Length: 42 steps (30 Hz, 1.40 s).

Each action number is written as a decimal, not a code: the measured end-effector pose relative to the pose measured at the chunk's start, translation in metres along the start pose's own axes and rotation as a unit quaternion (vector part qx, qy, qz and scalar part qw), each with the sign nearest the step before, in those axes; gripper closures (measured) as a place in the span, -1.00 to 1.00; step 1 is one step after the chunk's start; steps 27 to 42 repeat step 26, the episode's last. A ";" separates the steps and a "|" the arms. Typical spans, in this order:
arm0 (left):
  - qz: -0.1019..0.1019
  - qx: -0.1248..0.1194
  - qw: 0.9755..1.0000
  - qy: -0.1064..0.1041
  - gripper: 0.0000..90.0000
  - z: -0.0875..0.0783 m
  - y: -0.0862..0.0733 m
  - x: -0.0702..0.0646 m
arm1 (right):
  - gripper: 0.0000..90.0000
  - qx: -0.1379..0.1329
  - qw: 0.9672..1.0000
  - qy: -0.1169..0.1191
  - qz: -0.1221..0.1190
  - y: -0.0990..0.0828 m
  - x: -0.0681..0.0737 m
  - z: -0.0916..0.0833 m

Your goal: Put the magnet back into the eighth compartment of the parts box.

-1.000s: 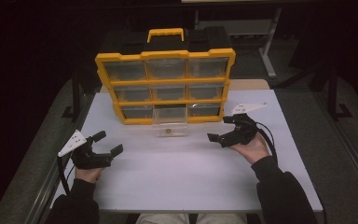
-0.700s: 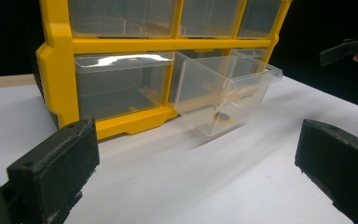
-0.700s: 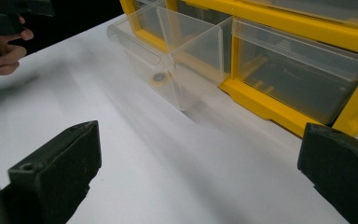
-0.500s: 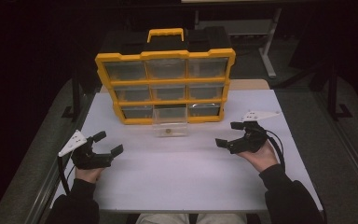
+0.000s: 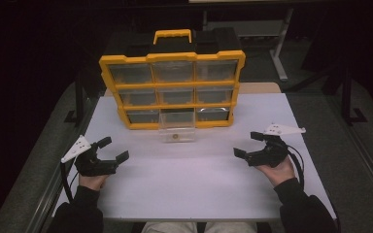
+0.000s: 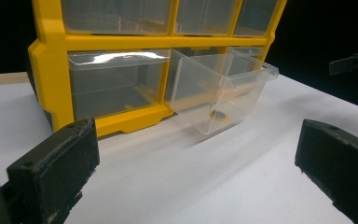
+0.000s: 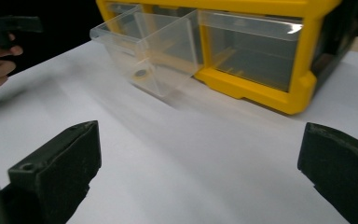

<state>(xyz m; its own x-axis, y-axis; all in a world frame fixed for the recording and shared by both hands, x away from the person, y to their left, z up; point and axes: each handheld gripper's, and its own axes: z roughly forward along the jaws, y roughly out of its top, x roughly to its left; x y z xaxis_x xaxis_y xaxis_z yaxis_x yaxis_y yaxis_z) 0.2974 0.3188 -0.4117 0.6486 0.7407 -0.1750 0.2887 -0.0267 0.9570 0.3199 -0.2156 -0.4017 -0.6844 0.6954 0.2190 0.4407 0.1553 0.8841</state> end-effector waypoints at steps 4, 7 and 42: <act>0.003 0.002 1.000 -0.005 -1.00 0.002 0.000 -0.002 | -1.00 -0.024 1.000 -0.014 -0.005 -0.007 -0.001 -0.011; 0.001 -0.001 1.000 -0.005 -1.00 0.001 0.000 -0.001 | -1.00 -0.035 0.999 -0.012 0.000 -0.014 -0.005 -0.017; 0.001 -0.002 1.000 -0.003 -1.00 0.001 0.000 0.000 | -1.00 -0.063 0.997 -0.040 0.009 -0.043 -0.013 -0.040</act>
